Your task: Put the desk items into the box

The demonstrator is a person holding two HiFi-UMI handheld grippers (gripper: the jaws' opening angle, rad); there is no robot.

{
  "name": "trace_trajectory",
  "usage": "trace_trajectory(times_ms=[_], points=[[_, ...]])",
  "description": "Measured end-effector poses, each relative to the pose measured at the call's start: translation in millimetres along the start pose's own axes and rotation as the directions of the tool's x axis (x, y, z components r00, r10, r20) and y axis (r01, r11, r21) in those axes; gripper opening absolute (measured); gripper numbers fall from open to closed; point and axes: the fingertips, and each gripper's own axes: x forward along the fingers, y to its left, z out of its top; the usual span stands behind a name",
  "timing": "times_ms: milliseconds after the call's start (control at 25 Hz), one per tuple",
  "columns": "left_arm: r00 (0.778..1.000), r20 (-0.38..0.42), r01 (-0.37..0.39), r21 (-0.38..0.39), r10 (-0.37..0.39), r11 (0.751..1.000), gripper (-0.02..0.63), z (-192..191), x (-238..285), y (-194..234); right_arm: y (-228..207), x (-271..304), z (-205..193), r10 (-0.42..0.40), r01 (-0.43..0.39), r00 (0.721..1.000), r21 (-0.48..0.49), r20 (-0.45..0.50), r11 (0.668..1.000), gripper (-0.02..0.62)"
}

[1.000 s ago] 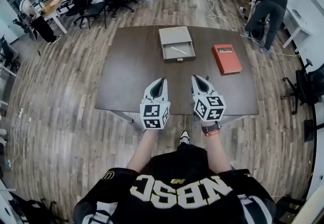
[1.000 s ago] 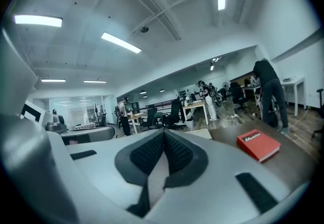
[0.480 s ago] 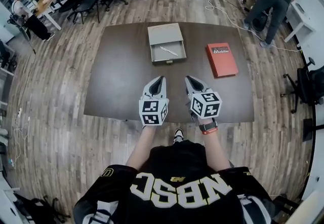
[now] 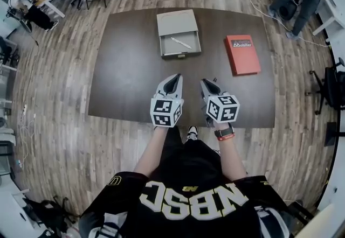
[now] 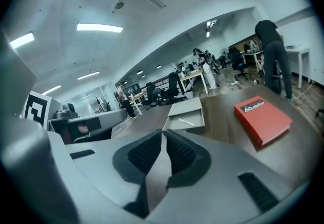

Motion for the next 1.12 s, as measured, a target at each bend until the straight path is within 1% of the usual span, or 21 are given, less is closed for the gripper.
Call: trace_trajectory(times_ms=[80,160,280,400,560,680,800,1000,1120], points=[[1.0,-0.012,0.028,0.005,-0.028,1.0,0.015,-5.9,9.8,2.4,-6.4,10.1,-9.0,-0.013,0.013,1.0,-0.003,-0.025,1.0,0.035],[0.997,-0.031,0.073,0.018,-0.072,0.997,0.015,-12.2,22.2,0.9,-15.3,18.2,-16.6,-0.039,0.039,0.998,0.001,-0.051,0.999,0.043],[0.987,-0.072,0.145,0.019,-0.144,0.989,0.015,-24.5,35.9,-11.2,-28.8,21.9,-28.0,-0.078,0.081,0.991,0.018,-0.107,0.997,0.064],[0.975,-0.118,0.192,0.012,-0.19,0.981,0.015,-37.7,46.5,-20.5,-44.4,24.3,-41.8,-0.127,0.134,0.981,0.041,-0.149,0.99,0.089],[0.963,-0.154,0.225,0.011,-0.221,0.974,0.015,-46.1,64.5,-26.9,-73.4,31.4,-57.5,-0.198,0.213,0.96,0.061,-0.2,0.975,0.11],[0.951,-0.182,0.257,0.013,-0.25,0.966,0.015,-51.9,74.2,-31.8,-93.8,34.2,-70.7,-0.248,0.277,0.943,0.112,-0.221,0.954,0.126],[0.942,-0.205,0.272,0.006,-0.265,0.962,0.017,-60.4,82.1,-33.8,-108.8,34.5,-80.4,-0.288,0.329,0.927,0.152,-0.24,0.932,0.133],[0.929,-0.234,0.294,-0.005,-0.287,0.956,0.017,-69.4,91.3,-37.5,-126.1,41.2,-113.3,-0.304,0.369,0.906,0.198,-0.294,0.908,0.144],[0.92,-0.255,0.305,-0.005,-0.297,0.952,0.017,-73.6,93.4,-35.8,-132.5,51.0,-132.8,-0.308,0.385,0.889,0.191,-0.34,0.903,0.144]])
